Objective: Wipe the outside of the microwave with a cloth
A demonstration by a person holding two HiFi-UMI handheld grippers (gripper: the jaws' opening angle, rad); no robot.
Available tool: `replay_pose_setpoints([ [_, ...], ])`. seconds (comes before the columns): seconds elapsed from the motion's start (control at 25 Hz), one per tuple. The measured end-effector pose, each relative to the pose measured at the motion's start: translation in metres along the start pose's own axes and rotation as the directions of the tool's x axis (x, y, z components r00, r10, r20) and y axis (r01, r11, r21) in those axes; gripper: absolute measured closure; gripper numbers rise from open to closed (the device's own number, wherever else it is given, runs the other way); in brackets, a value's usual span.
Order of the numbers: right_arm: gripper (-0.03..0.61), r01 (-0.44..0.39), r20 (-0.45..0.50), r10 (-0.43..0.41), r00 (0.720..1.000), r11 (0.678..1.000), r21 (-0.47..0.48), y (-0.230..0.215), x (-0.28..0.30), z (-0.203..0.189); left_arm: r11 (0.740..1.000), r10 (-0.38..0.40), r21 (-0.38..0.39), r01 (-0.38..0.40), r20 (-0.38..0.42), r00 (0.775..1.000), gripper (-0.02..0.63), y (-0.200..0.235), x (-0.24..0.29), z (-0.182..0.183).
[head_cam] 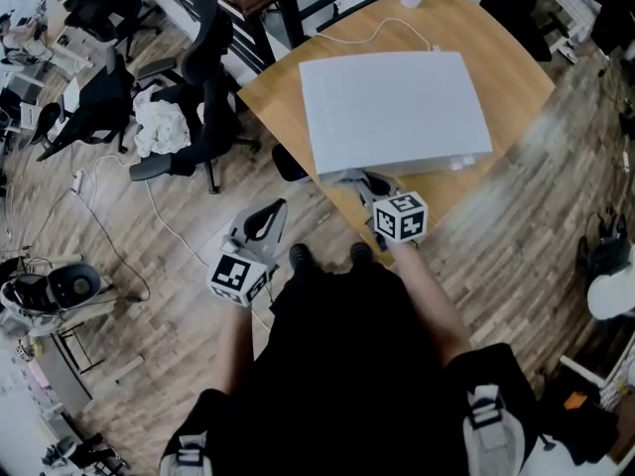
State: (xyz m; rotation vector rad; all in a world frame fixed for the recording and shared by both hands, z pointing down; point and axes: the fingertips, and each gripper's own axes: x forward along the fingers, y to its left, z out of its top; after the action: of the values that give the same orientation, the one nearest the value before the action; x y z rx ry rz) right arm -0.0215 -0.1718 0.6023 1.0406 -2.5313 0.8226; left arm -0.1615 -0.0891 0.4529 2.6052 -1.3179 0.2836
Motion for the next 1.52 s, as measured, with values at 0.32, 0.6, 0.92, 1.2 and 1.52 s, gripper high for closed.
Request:
replay_pose_setpoints([
  [0.32, 0.565, 0.045, 0.021, -0.046, 0.999, 0.999, 0.020, -0.039, -0.024, -0.003, 1.000, -0.002, 0.014, 0.002, -0.006, 1.000, 0.612, -0.022, 0.011, -0.001],
  [0.6, 0.563, 0.089, 0.032, -0.090, 0.995, 0.995, 0.035, -0.083, -0.055, 0.002, 1.000, 0.020, 0.015, -0.019, -0.005, 1.000, 0.612, -0.044, 0.021, 0.004],
  [0.92, 0.563, 0.138, 0.048, -0.140, 0.989, 0.989, 0.058, -0.130, -0.086, 0.007, 0.998, 0.064, 0.001, -0.064, 0.002, 0.998, 0.612, -0.059, 0.025, 0.003],
  [1.2, 0.561, 0.183, 0.087, -0.192, 0.978, 0.978, 0.099, -0.169, -0.115, 0.014, 0.997, 0.076, -0.004, -0.076, -0.005, 0.997, 0.612, -0.075, 0.033, -0.004],
  [1.52, 0.561, 0.234, 0.114, -0.253, 0.961, 0.959, 0.157, -0.209, -0.144, 0.016, 0.998, 0.066, 0.009, -0.066, 0.000, 0.998, 0.612, -0.089, 0.045, 0.002],
])
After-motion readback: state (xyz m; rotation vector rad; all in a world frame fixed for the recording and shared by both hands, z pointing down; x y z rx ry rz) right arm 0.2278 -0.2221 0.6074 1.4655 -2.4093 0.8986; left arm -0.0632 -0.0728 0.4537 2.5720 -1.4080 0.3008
